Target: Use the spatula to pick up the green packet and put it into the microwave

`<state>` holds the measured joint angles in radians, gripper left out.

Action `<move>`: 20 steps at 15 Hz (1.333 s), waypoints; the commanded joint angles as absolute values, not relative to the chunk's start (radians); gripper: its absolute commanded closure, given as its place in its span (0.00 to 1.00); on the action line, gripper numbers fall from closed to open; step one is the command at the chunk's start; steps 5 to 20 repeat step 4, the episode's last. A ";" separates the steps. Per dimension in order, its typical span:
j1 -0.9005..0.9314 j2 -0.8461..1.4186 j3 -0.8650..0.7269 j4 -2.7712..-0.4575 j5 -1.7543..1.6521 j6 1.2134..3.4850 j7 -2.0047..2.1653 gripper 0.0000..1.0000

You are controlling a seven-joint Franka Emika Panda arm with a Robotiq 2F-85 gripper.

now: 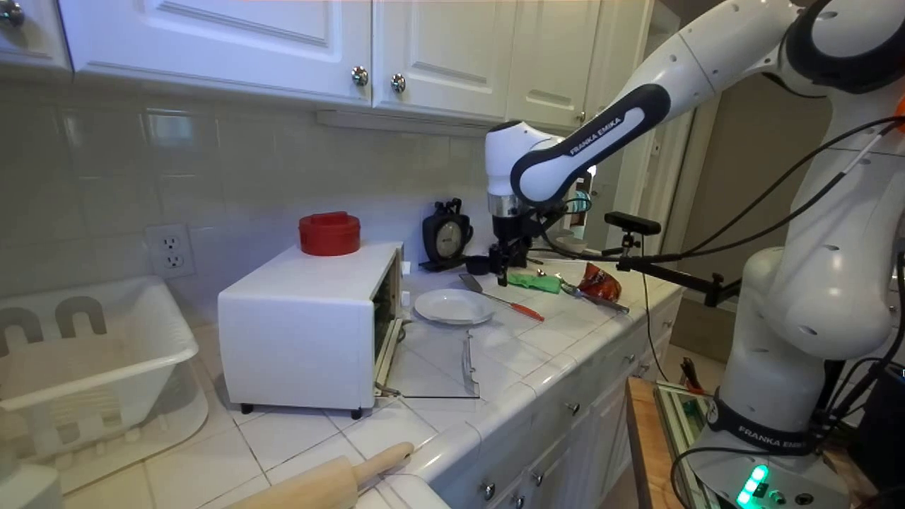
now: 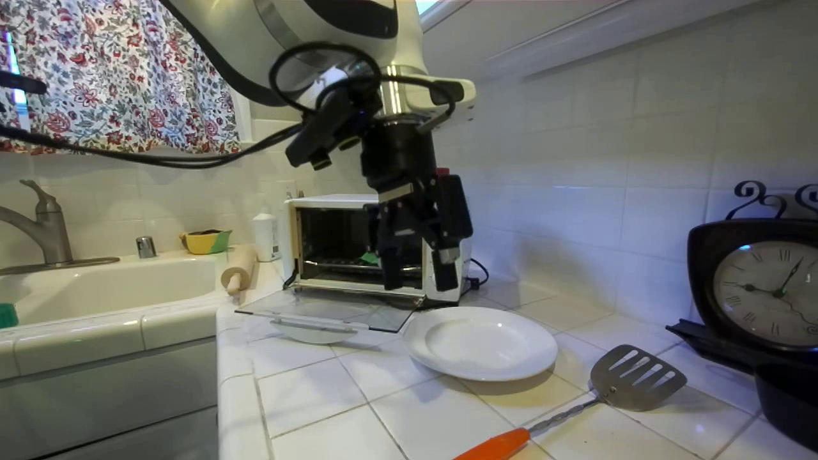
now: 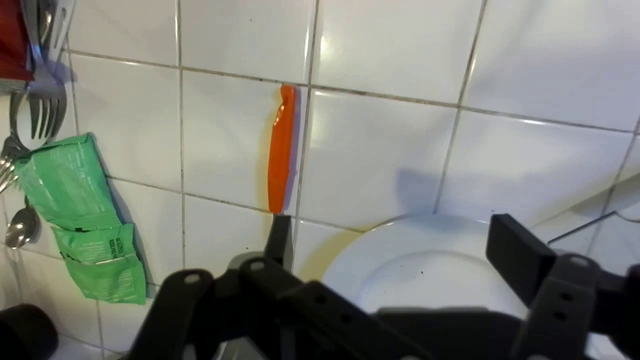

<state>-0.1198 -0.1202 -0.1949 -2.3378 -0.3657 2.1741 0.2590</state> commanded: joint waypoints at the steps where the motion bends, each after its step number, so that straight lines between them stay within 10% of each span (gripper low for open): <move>1: -0.144 -0.142 -0.170 -2.346 -0.353 2.161 0.245 0.00; 20: -0.145 -0.165 -0.168 -2.360 -0.349 2.155 0.238 0.00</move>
